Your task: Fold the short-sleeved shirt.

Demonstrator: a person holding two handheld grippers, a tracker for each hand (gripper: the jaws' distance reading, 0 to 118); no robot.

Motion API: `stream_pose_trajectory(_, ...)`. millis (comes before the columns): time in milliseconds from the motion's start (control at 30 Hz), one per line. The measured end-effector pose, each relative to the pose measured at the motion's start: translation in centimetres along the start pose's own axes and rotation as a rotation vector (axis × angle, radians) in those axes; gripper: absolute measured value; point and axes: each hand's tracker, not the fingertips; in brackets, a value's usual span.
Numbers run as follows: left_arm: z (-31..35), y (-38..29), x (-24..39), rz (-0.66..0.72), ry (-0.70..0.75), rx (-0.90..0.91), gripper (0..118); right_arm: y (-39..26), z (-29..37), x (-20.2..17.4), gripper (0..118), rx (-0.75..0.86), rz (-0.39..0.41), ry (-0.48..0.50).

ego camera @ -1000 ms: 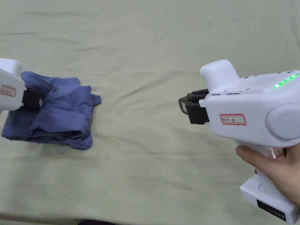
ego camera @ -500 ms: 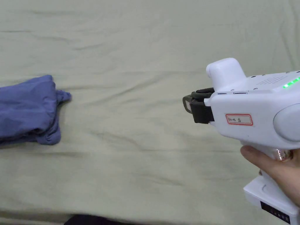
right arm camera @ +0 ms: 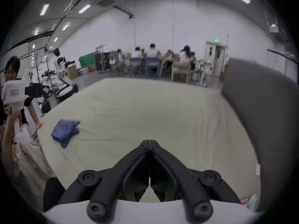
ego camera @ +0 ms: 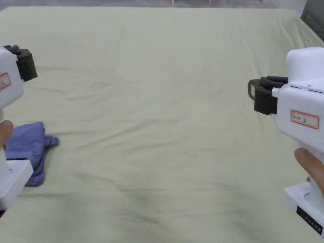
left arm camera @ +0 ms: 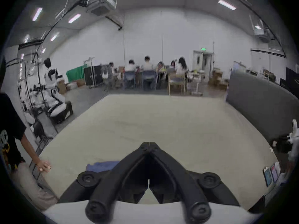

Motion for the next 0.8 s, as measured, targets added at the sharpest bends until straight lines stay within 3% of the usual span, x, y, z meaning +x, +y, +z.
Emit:
stream_pose_trajectory(200, 3.8, 3.7, 5.1, 0.007, 0.018, 0.161, 0, 4.4, 5.4, 2.2, 2, 0.228, 0.009, -0.152)
stream_pose_trajectory(300, 4.6, 5.0, 6.3, 0.008, -0.028, 0.182, 0, 6.0, 6.8, 3.1, 2, 0.281, 0.009, -0.177)
stream_pose_trajectory(333, 4.7, 5.3, 6.7, 0.004, -0.027, 0.177, 25, 6.4, 7.0, 3.3, 12, 0.287, 0.005, -0.180)
stream_pose_trajectory(367, 4.7, 5.5, 7.0, 0.003, -0.027, 0.178, 73, 7.0, 7.0, 3.5, 59, 0.288, 0.000, -0.195)
stream_pose_trajectory(400, 4.6, 5.5, 7.1, 0.006, -0.037, 0.165, 108, 7.4, 6.9, 3.6, 114, 0.271, -0.004, -0.239)
stream_pose_trajectory(433, 4.5, 5.4, 7.2, 0.014, -0.054, 0.157, 118, 7.7, 6.4, 3.7, 116, 0.239, -0.008, -0.255)
stream_pose_trajectory(500, 5.2, 5.0, 7.6, 0.017, -0.073, 0.191, 118, 7.0, 5.4, 4.3, 118, 0.290, -0.023, -0.185)
stream_pose_trajectory(600, 5.8, 4.9, 8.0, -0.006, -0.035, 0.217, 118, 6.4, 3.9, 4.8, 118, 0.283, -0.048, -0.199)
stream_pose_trajectory(633, 5.9, 4.9, 8.0, -0.011, -0.038, 0.224, 118, 6.5, 6.8, 4.2, 118, 0.281, -0.037, -0.201)
stream_pose_trajectory(800, 6.2, 5.0, 8.2, -0.029, -0.065, 0.209, 118, 6.5, 7.3, 3.9, 118, 0.275, 0.004, -0.226)
